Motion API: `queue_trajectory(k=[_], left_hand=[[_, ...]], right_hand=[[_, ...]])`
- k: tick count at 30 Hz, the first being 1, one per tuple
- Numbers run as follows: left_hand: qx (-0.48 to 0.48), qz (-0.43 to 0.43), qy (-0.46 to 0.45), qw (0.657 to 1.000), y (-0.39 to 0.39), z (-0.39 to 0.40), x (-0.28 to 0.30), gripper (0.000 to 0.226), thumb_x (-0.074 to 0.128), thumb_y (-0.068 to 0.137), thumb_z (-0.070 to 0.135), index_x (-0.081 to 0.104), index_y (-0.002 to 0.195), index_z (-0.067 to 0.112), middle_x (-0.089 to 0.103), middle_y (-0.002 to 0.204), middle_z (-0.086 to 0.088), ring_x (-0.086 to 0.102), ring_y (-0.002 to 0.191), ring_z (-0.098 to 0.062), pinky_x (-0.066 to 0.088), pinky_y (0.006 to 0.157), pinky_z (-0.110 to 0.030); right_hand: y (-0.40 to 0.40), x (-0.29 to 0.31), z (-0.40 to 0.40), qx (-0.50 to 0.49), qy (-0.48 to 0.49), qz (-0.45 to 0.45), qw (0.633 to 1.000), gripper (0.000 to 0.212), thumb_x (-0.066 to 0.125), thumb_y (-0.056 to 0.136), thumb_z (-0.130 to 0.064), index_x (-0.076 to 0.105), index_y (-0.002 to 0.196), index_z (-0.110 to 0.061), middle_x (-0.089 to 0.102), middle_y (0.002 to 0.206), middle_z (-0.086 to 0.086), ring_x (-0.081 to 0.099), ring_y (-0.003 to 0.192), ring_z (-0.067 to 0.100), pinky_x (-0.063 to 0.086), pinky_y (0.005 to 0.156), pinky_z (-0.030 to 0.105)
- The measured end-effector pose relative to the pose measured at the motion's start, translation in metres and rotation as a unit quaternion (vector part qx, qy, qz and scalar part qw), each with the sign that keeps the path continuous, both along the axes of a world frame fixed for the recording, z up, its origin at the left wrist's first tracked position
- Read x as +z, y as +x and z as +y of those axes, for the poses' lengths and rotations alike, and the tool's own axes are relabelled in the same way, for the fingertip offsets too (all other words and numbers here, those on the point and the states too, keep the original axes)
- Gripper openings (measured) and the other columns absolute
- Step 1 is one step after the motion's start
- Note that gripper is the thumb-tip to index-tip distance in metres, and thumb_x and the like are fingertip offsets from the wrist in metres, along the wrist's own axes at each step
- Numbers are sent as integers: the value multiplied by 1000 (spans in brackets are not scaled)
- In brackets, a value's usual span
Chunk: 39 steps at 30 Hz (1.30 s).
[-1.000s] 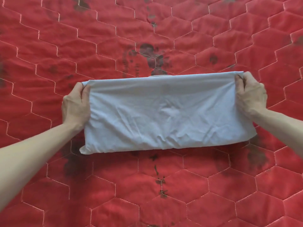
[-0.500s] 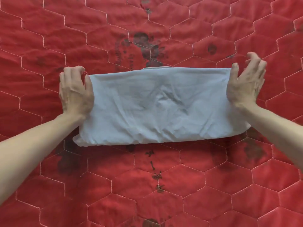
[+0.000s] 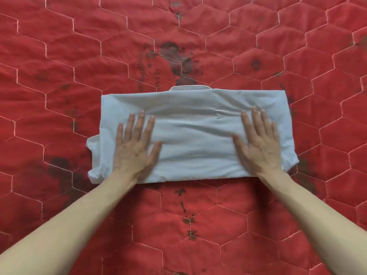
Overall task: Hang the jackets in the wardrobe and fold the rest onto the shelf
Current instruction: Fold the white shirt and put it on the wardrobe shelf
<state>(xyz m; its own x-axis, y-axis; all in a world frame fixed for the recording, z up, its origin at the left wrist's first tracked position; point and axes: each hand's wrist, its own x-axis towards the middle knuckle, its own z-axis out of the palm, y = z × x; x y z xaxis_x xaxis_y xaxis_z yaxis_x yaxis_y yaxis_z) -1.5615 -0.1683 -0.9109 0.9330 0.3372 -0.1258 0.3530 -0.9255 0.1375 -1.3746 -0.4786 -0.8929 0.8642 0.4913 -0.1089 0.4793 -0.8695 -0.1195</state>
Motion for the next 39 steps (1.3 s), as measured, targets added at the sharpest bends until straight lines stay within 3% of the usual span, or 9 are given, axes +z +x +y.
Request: queue_trajectory(k=[4,12,20,22,26,28,32,37,39], left_hand=[[48,-20,18,998,-22,24,0,72,28,103,57,16,167,26,8,176,-3,3,162,-28,4,128,-59],[103,-82,-26,991,-26,28,0,69,39,101,50,28,164,23,13,175,-2,3,162,-26,7,129,-58],[92,-11,4,996,-16,21,17,75,27,101,54,23,166,15,10,175,-11,0,162,-31,2,129,-56],[51,-16,8,999,0,11,26,78,24,101,56,21,166,12,12,174,-13,3,162,-31,2,130,-52],[-83,-70,-12,994,60,-31,33,75,32,103,52,21,166,14,13,174,-10,7,162,-29,9,130,-52],[-93,-69,-7,993,91,-45,32,74,31,104,53,20,166,16,12,174,-9,7,162,-28,10,130,-53],[-27,-20,-8,999,113,-48,13,72,20,105,55,15,167,19,4,176,-6,-3,162,-25,3,130,-51],[-39,-19,-30,999,100,-43,8,72,23,104,55,16,167,21,6,176,-5,-3,162,-24,6,130,-53],[-48,-26,-36,998,79,-40,11,70,27,105,52,16,167,23,6,176,-3,-1,162,-23,7,129,-54]], right_hand=[[2,-5,-13,-83,33,-19,996,70,29,103,-57,17,166,-29,9,175,0,4,161,20,8,129,51],[2,-9,-13,-80,51,-26,995,70,32,102,-56,20,165,-29,11,174,-1,6,161,20,8,130,49],[4,6,-6,-68,33,-6,997,74,30,99,-55,23,164,-21,16,173,6,11,159,27,10,128,53],[5,11,4,-34,34,-32,998,69,31,102,-50,26,164,-17,22,171,9,19,158,29,15,126,56],[7,12,55,136,65,-111,982,59,36,108,-48,39,160,-21,33,167,8,30,155,30,28,123,56],[13,9,80,161,28,-86,983,62,32,107,-55,33,162,-25,26,170,4,23,157,28,26,123,58],[18,-13,92,103,27,-8,994,70,24,104,-61,14,166,-30,7,175,-5,6,161,23,8,127,58],[22,-10,90,127,28,45,991,72,20,104,-64,1,166,-33,-7,175,-8,-9,161,19,-1,127,57],[25,-3,77,102,47,46,993,71,17,104,-64,2,166,-33,-3,175,-6,-6,161,18,1,127,55]])
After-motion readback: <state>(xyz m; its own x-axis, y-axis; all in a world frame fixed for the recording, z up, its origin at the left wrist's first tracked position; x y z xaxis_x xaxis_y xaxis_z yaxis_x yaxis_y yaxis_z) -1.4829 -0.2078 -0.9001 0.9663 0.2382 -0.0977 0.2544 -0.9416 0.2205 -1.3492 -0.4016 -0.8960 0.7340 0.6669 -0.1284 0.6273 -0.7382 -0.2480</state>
